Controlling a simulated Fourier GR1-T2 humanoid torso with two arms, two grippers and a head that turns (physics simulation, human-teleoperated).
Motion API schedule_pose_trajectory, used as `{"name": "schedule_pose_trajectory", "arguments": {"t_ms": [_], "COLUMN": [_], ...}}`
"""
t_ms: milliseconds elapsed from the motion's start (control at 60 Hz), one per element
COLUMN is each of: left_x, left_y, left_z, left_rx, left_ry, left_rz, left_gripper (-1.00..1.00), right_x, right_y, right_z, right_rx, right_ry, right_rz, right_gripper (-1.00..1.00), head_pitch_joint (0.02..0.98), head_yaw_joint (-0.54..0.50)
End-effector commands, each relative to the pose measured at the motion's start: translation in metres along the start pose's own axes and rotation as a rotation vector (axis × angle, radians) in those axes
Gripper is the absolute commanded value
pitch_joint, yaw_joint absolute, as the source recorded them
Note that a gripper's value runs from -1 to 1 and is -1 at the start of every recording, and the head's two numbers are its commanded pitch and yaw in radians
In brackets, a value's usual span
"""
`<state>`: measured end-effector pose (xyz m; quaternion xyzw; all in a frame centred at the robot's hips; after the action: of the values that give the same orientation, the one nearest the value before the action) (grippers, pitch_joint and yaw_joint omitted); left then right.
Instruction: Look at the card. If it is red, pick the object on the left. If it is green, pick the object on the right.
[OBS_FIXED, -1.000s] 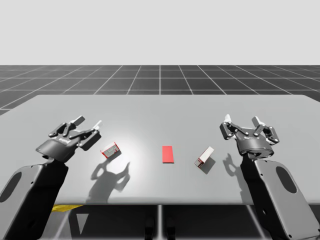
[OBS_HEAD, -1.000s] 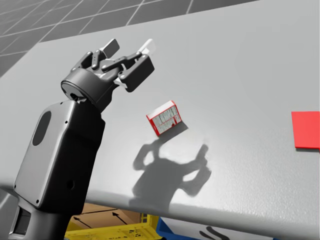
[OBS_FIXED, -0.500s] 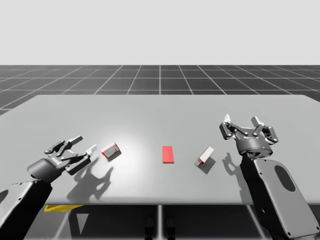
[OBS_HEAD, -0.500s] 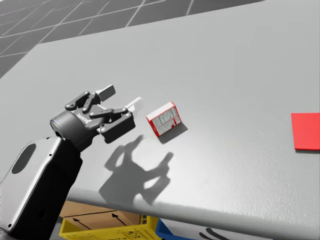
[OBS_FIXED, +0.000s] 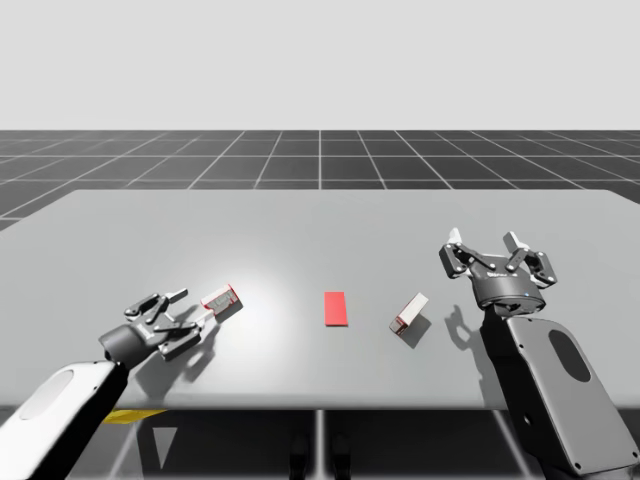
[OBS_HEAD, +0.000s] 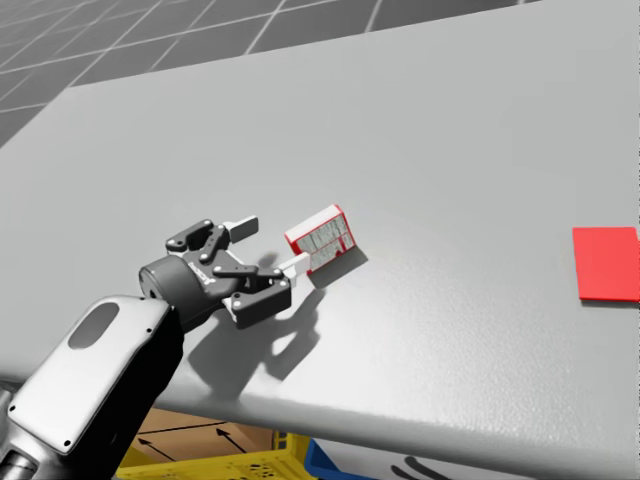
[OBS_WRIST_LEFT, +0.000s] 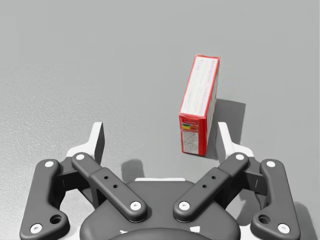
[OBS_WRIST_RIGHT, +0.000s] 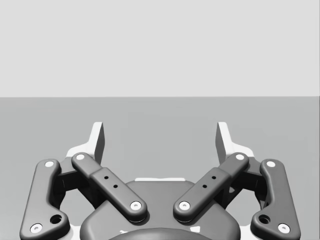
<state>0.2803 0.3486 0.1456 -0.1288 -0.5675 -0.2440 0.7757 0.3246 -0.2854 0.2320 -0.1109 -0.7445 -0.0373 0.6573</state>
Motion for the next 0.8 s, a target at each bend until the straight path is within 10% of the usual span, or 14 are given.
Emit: {"name": "schedule_pose_trajectory", "arguments": {"t_ms": [17,617,700,717,733,800], "left_x": [-0.002,0.000,-0.001,-0.001,-0.001,-0.002], "left_y": [-0.003,-0.017,-0.018,-0.019,-0.019,-0.020], "left_z": [-0.015,-0.046,-0.044,-0.044,-0.044,-0.044], "left_rx": [-0.013,-0.063,-0.067,-0.067,-0.067,-0.072], "left_ry": [0.022,0.075,0.074,0.074,0.075,0.075], "left_rz": [-0.030,-0.044,-0.054,-0.057,-0.059,-0.062], "left_gripper": [-1.00,-1.00,-0.40,0.71,0.91,0.99], "right_x": [0.000,0.002,0.003,0.003,0.003,0.003], "right_y": [0.000,-0.003,-0.003,-0.003,-0.003,-0.003], "right_z": [0.000,0.001,0.001,0.001,0.001,0.001], "right_rx": [0.000,-0.007,-0.008,-0.008,-0.008,-0.007], "right_ry": [-0.002,-0.013,-0.014,-0.014,-0.014,-0.014], "right_rz": [0.001,0.003,0.001,0.001,0.001,0.001], "right_gripper": [-1.00,-1.00,-1.00,-1.00,-1.00,-1.00], "head_pitch_joint": [0.851,0.840,0.837,0.836,0.836,0.833], "head_yaw_joint": [0.40,0.37,0.37,0.37,0.37,0.37]}}
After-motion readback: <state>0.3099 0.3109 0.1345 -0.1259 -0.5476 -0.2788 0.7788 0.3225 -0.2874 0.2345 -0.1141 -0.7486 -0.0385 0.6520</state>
